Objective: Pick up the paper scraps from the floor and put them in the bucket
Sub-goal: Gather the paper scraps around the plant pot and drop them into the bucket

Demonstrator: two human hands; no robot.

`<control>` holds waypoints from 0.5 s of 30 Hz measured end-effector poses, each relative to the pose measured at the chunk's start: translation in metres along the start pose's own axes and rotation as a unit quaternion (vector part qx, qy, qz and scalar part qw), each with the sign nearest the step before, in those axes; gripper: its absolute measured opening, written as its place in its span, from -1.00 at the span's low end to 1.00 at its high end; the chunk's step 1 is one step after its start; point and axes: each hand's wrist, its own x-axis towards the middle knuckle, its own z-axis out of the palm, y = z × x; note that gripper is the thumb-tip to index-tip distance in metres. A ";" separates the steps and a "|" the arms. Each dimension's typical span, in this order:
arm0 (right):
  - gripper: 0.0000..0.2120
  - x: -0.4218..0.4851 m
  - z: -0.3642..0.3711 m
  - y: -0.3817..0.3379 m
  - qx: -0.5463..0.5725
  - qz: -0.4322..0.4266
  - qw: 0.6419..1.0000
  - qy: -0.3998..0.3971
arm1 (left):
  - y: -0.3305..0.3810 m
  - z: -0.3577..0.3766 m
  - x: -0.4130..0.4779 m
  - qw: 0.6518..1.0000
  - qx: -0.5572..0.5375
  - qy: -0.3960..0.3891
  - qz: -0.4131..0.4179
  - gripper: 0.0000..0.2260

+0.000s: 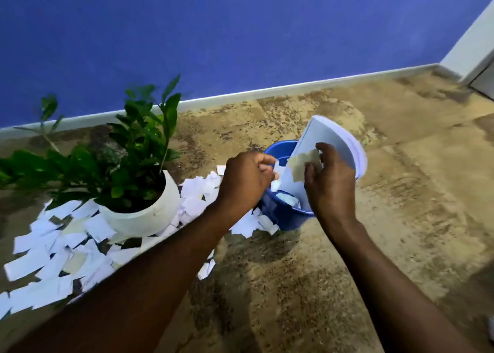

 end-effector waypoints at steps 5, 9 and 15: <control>-0.55 -0.006 0.008 0.007 0.020 0.038 0.999 -0.002 | 0.010 0.018 0.006 0.996 -0.057 -0.071 -0.016 -0.49; -0.58 -0.020 0.020 0.010 0.029 0.049 0.998 0.015 | -0.018 0.017 -0.007 0.997 -0.063 -0.038 -0.013 -0.52; -0.71 -0.050 0.046 -0.004 0.074 0.005 0.997 -0.009 | -0.074 0.004 -0.033 0.999 -0.018 0.042 -0.025 -0.64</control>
